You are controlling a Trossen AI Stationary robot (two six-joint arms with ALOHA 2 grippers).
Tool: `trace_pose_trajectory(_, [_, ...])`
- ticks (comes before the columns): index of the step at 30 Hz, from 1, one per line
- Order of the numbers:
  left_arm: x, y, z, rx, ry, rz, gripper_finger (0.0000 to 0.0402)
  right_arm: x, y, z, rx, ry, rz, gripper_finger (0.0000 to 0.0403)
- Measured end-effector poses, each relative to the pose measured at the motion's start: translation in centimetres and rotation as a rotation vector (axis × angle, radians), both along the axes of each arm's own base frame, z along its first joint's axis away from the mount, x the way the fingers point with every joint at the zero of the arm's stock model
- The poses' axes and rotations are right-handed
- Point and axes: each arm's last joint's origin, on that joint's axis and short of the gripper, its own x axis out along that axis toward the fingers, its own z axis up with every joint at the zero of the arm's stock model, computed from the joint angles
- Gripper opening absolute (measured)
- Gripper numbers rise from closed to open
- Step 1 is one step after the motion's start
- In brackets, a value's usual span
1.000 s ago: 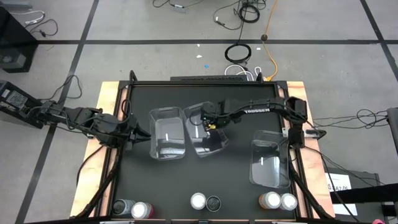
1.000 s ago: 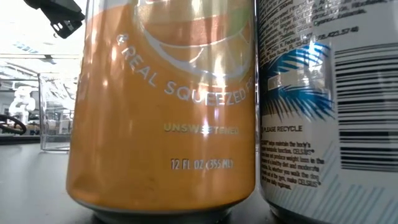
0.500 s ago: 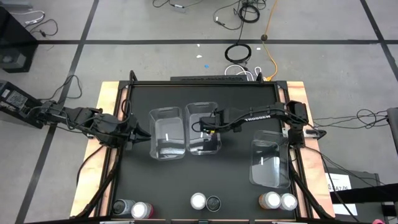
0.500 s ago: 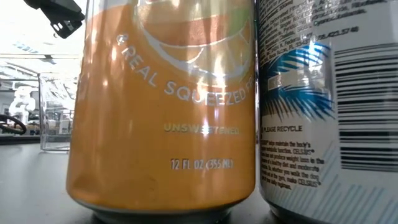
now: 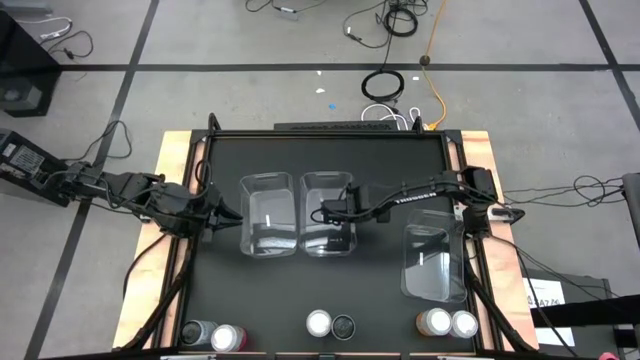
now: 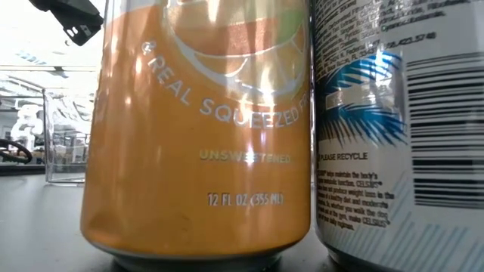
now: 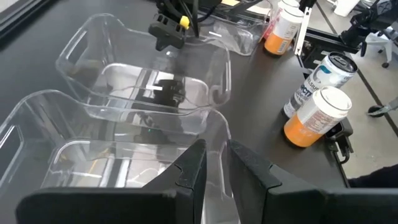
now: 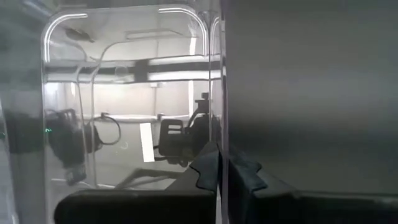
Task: Sort soda cans
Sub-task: Adjust the top right transparent bin
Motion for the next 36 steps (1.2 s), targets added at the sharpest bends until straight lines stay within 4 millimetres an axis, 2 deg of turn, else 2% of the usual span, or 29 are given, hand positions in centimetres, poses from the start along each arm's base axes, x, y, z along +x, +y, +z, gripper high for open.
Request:
trace_pose_trajectory(8, [0.0,0.0,0.0,0.0,0.0,0.001,0.0073,0.27,-0.25,0.06,-0.019,-0.031,-0.011,0.0018])
trace_pose_trajectory(13, [0.0,0.0,0.0,0.0,-0.001,0.002,0.0073,0.89,-0.23,0.17,-0.025,-0.081,0.041,0.0019])
trace_pose_trajectory(36, [0.0,0.01,0.0,-0.021,0.002,0.015,0.0073,0.36,0.58,0.09,-0.021,-0.041,0.014,0.0019])
